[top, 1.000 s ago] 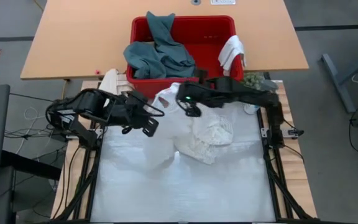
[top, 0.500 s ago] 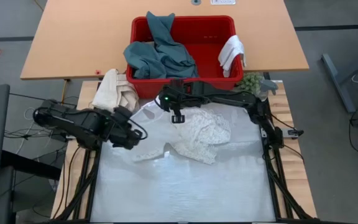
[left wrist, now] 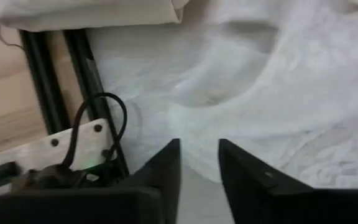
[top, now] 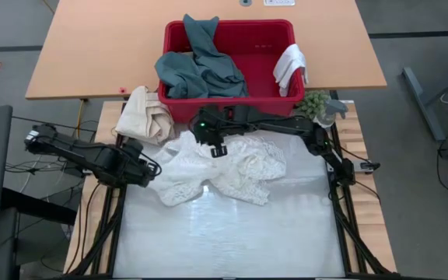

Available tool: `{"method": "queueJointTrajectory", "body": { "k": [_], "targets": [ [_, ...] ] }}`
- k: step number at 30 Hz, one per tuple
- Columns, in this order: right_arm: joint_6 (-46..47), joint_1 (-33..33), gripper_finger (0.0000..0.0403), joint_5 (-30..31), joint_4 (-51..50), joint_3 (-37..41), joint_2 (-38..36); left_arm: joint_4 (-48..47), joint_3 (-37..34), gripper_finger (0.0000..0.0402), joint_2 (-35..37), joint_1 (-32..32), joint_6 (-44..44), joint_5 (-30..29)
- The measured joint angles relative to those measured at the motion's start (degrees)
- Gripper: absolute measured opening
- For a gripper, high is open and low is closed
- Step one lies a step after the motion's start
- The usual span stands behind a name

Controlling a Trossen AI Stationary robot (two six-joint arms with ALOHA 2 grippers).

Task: Fold Laundry from Bin
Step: Fold the white shirt

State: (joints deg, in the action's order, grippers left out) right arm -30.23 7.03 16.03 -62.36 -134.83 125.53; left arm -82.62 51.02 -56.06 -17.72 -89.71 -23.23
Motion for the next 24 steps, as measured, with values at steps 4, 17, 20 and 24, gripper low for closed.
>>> {"method": "queueJointTrajectory", "body": {
  "k": [4,17,20,24],
  "targets": [
    [4.6,-1.2,0.0243,0.4,-7.3,-0.2,-4.8,3.7,-3.3,0.0174,3.6,0.0,1.7,-0.3],
    [19.0,-11.0,0.0225,-26.5,-26.1,6.0,-8.8,35.8,-4.5,0.0231,1.5,-0.4,42.4,3.0],
    [21.5,-12.6,0.0221,-26.3,-25.5,12.3,-8.9,36.2,-4.5,0.0231,-1.3,-0.4,45.0,3.0],
    [24.8,-15.4,0.0221,-24.6,-18.5,22.5,-8.8,36.8,-4.5,0.0231,-3.7,-0.4,46.6,4.3]
  ]
}}
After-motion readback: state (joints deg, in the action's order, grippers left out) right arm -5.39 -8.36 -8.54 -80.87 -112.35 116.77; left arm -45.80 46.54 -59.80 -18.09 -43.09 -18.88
